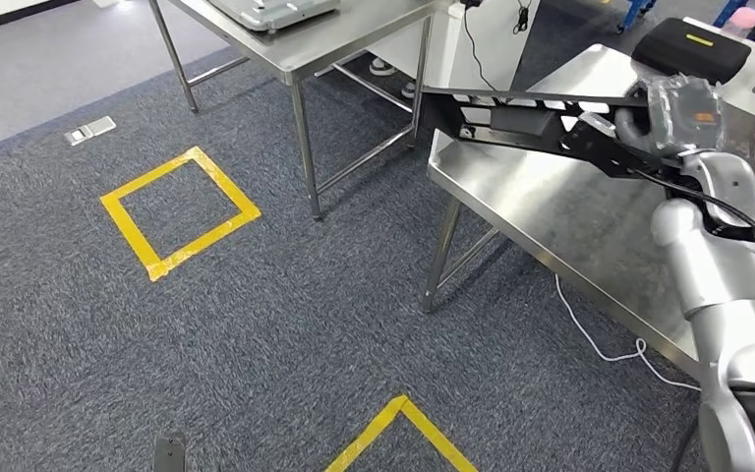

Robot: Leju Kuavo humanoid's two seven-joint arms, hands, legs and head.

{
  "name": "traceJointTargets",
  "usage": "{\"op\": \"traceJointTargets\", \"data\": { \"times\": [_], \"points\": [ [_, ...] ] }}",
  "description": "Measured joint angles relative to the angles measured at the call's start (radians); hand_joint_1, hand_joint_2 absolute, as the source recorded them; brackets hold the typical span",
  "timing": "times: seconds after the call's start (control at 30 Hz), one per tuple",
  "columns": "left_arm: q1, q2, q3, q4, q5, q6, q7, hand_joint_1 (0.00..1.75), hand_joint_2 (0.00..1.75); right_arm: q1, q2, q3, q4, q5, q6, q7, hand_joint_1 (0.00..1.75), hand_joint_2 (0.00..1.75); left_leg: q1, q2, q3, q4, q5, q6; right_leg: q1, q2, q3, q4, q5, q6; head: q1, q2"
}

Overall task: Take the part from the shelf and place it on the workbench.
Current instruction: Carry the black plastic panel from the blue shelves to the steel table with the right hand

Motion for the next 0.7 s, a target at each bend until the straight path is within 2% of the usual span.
{"op": "traceJointTargets", "data": {
  "times": [0.03, 0.07, 0.1, 0.13, 0.17, 0.2, 0.27, 0.3, 0.33, 0.37, 0.43, 0.5, 0.53, 0.57, 0.63, 0.67, 0.7],
  "points": [
    [0.002, -0.001, 0.006, 0.000, 0.004, 0.001, -0.003, 0.00, 1.75, -0.020, 0.000, 0.001, 0.027, 0.008, -0.001, 0.006, 1.64, 1.75, -0.003, 0.012, 0.000, -0.003, 0.002, 0.004, -0.002, -0.030, -0.032, 0.063, -0.026, -0.002, 0.002, 0.000],
    [0.004, -0.002, 0.010, 0.000, 0.006, 0.002, -0.004, 0.00, 1.75, -0.037, 0.000, 0.001, 0.050, 0.015, -0.001, 0.012, 1.64, 1.75, -0.003, 0.025, 0.000, -0.004, 0.003, 0.006, -0.002, -0.044, -0.065, 0.130, -0.051, -0.002, 0.004, 0.000],
    [0.006, -0.002, 0.014, 0.000, 0.006, 0.004, -0.004, 0.00, 1.75, -0.049, 0.001, 0.002, 0.069, 0.023, -0.001, 0.020, 1.64, 1.75, -0.004, 0.037, -0.001, -0.003, 0.002, 0.006, -0.004, -0.048, -0.092, 0.188, -0.068, 0.002, 0.004, 0.000],
    [0.008, -0.003, 0.017, 0.000, 0.006, 0.005, -0.006, 0.00, 1.75, -0.059, 0.001, 0.003, 0.089, 0.034, -0.001, 0.031, 1.64, 1.75, -0.003, 0.049, -0.001, -0.003, 0.002, 0.005, -0.007, -0.050, -0.108, 0.223, -0.076, 0.007, 0.005, 0.000],
    [0.008, -0.003, 0.018, 0.000, 0.006, 0.006, -0.007, 0.00, 1.75, -0.067, 0.002, 0.003, 0.104, 0.045, -0.002, 0.045, 1.64, 1.75, -0.003, 0.058, -0.001, -0.003, 0.002, 0.004, -0.010, -0.051, -0.107, 0.222, -0.071, 0.015, 0.005, 0.000],
    [0.008, -0.004, 0.020, 0.000, 0.006, 0.006, -0.009, 0.00, 1.75, -0.076, 0.002, 0.004, 0.120, 0.058, -0.002, 0.060, 1.64, 1.75, -0.002, 0.065, -0.001, -0.003, 0.001, 0.003, -0.015, -0.055, -0.090, 0.192, -0.057, 0.025, 0.005, 0.000],
    [0.008, -0.005, 0.024, 0.000, 0.008, 0.008, -0.014, 0.00, 1.75, -0.102, 0.001, 0.006, 0.148, 0.083, -0.003, 0.093, 1.64, 1.75, 0.000, 0.076, -0.001, -0.002, -0.002, -0.004, -0.024, -0.070, -0.019, 0.064, -0.017, 0.046, 0.005, 0.000],
    [0.008, -0.005, 0.028, 0.000, 0.012, 0.010, -0.018, 0.00, 1.75, -0.123, -0.002, 0.008, 0.166, 0.093, -0.003, 0.111, 1.64, 1.75, -0.002, 0.082, -0.002, -0.001, -0.003, -0.009, -0.024, -0.081, 0.020, 0.000, 0.001, 0.050, 0.005, 0.000],
    [0.009, -0.006, 0.033, 0.000, 0.017, 0.012, -0.023, 0.00, 1.75, -0.144, -0.006, 0.009, 0.185, 0.103, -0.003, 0.128, 1.64, 1.75, -0.005, 0.086, -0.002, -0.001, -0.003, -0.016, -0.020, -0.089, 0.045, -0.045, 0.013, 0.047, 0.004, 0.000],
    [0.009, -0.006, 0.038, 0.000, 0.025, 0.015, -0.028, 0.00, 1.75, -0.164, -0.012, 0.010, 0.204, 0.110, -0.004, 0.143, 1.64, 1.75, -0.009, 0.089, -0.002, -0.002, -0.004, -0.023, -0.016, -0.094, 0.060, -0.069, 0.018, 0.039, 0.004, 0.000],
    [0.011, -0.007, 0.050, 0.000, 0.040, 0.017, -0.038, 0.00, 1.75, -0.188, -0.023, 0.011, 0.236, 0.119, -0.004, 0.165, 1.64, 1.75, -0.012, 0.094, 0.000, -0.002, -0.006, -0.033, -0.010, -0.089, 0.060, -0.073, 0.020, 0.019, 0.001, 0.000],
    [0.012, -0.006, 0.062, 0.000, 0.047, 0.017, -0.046, 0.00, 1.75, -0.200, -0.031, 0.011, 0.259, 0.126, -0.006, 0.177, 1.64, 1.75, -0.006, 0.086, -0.003, 0.011, -0.018, -0.041, -0.021, -0.083, 0.062, -0.073, 0.021, 0.006, -0.001, 0.000],
    [0.013, -0.006, 0.066, 0.000, 0.047, 0.016, -0.049, 0.00, 1.75, -0.205, -0.033, 0.011, 0.267, 0.128, -0.006, 0.180, 1.64, 1.75, -0.003, 0.073, -0.014, 0.037, -0.035, -0.045, -0.025, -0.080, 0.064, -0.074, 0.021, -0.003, -0.002, 0.000],
    [0.014, -0.006, 0.070, 0.000, 0.048, 0.014, -0.050, 0.00, 1.75, -0.211, -0.034, 0.012, 0.275, 0.131, -0.006, 0.183, 1.64, 1.75, 0.000, 0.057, -0.036, 0.085, -0.062, -0.049, -0.027, -0.076, 0.066, -0.074, 0.022, -0.012, -0.003, 0.000],
    [0.017, -0.005, 0.076, 0.000, 0.052, 0.009, -0.052, 0.00, 1.75, -0.222, -0.034, 0.012, 0.295, 0.137, -0.004, 0.192, 1.64, 1.75, 0.001, 0.032, -0.103, 0.224, -0.123, -0.051, -0.021, -0.067, 0.067, -0.074, 0.020, -0.026, -0.003, 0.000],
    [0.019, -0.005, 0.079, 0.000, 0.054, 0.007, -0.054, 0.00, 1.75, -0.224, -0.035, 0.012, 0.307, 0.139, 0.000, 0.199, 1.64, 1.75, 0.001, 0.028, -0.131, 0.274, -0.135, -0.051, -0.017, -0.061, 0.069, -0.073, 0.019, -0.029, -0.002, 0.000],
    [0.021, -0.005, 0.082, 0.000, 0.055, 0.006, -0.056, 0.00, 1.75, -0.225, -0.036, 0.012, 0.318, 0.140, 0.004, 0.206, 1.64, 1.75, 0.001, 0.027, -0.141, 0.286, -0.126, -0.049, -0.014, -0.055, 0.071, -0.073, 0.018, -0.030, -0.002, 0.000]
  ]
}}
